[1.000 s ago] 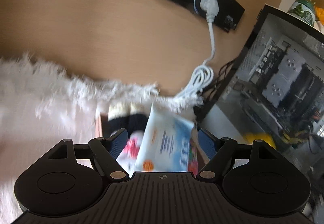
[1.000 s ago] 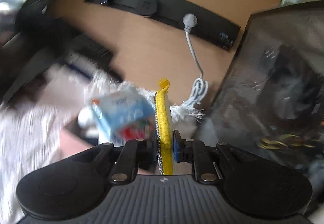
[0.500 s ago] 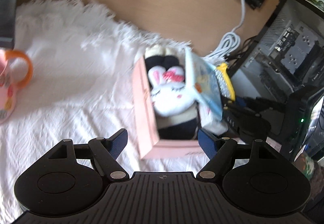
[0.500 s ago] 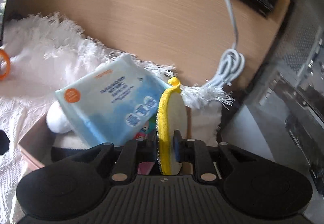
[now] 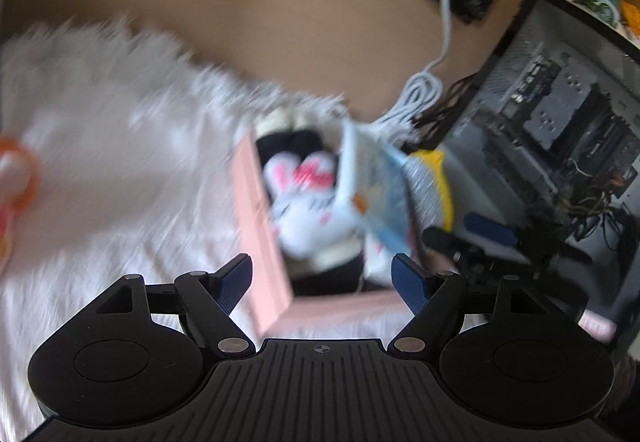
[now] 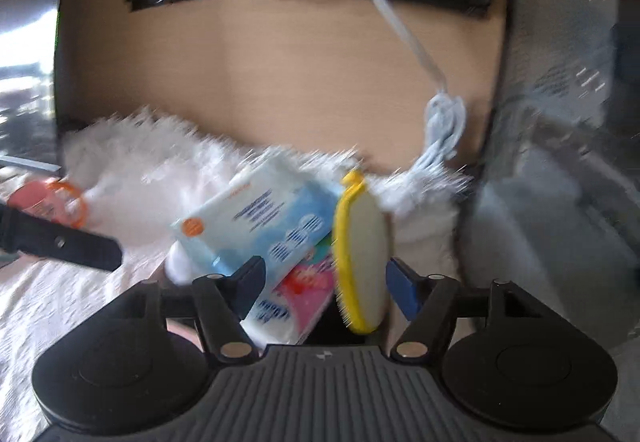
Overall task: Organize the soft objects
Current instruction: 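Lower the wet wipes and mesh pad into the pink box, opening both tools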
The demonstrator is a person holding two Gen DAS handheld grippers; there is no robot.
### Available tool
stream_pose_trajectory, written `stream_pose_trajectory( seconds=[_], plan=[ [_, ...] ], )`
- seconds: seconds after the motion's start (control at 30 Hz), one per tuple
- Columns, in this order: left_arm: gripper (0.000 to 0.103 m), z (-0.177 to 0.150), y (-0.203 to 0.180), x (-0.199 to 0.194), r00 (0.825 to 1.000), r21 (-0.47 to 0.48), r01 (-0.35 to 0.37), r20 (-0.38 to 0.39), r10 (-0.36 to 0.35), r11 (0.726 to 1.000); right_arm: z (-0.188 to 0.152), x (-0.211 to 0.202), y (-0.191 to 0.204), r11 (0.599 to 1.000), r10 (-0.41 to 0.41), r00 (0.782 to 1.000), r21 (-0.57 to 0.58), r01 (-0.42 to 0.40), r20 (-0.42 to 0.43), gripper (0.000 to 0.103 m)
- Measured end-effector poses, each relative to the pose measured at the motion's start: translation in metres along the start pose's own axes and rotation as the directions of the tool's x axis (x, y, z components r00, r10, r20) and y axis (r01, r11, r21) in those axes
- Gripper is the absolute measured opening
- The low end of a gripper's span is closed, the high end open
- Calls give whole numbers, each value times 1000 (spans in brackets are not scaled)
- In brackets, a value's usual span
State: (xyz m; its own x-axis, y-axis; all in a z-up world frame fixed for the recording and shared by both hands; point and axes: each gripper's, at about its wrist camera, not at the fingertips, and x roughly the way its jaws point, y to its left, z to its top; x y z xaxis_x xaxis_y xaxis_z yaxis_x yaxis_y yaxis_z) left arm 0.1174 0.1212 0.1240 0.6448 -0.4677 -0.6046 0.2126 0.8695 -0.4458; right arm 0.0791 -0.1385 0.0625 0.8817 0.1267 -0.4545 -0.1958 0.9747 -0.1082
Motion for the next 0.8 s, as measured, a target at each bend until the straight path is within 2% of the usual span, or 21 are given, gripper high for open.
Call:
stream_pose_trajectory(
  seconds=[0.03, 0.07, 0.1, 0.13, 0.17, 0.2, 0.33, 0.4, 0.57, 0.7, 0.77, 0.8],
  plan=[
    [81, 6, -6, 5, 1000, 20, 1, 9, -1, 1000, 1, 0, 2, 1000, -20, 1000, 1, 20, 2, 36],
    [79, 11, -11, 11, 1000, 39, -5, 14, 5, 999, 2, 0, 2, 999, -31, 999, 6, 31, -7, 30],
    [73, 15, -16, 19, 1000, 62, -24, 12, 24, 998, 3, 0, 1, 999, -40, 999, 19, 40, -6, 28],
    [69, 17, -19, 26, 999, 78, -46, 6, 45, 996, 3, -1, 0, 998, -56, 998, 33, 56, 3, 28],
    [60, 18, -22, 34, 997, 93, -75, 0, 75, 993, 2, -2, -2, 996, -78, 997, 48, 77, 11, 28],
    [60, 18, -22, 40, 995, 99, -99, -6, 100, 990, 2, -1, -6, 994, -87, 996, 68, 86, 12, 28],
    [63, 15, -13, 57, 996, 67, -80, -34, 83, 995, 6, 27, -21, 990, -3, 999, 143, 10, -50, 25],
    [69, 15, -9, 63, 996, 43, -71, -41, 73, 997, 6, 43, -20, 990, 39, 996, 141, -28, -77, 22],
    [75, 22, -2, 66, 995, 27, -91, -25, 92, 995, 12, 65, -5, 997, 31, 997, 79, -26, -68, 22],
    [78, 23, -1, 68, 995, 27, -94, -34, 95, 995, 15, 72, -8, 996, 46, 993, 86, -37, -110, 25],
    [78, 21, -1, 67, 995, 32, -87, -36, 88, 996, 10, 66, -8, 995, 47, 991, 93, -35, -128, 27],
    [78, 20, -2, 67, 996, 33, -85, -34, 86, 996, 7, 62, -7, 996, 41, 990, 87, -30, -135, 32]
  ],
)
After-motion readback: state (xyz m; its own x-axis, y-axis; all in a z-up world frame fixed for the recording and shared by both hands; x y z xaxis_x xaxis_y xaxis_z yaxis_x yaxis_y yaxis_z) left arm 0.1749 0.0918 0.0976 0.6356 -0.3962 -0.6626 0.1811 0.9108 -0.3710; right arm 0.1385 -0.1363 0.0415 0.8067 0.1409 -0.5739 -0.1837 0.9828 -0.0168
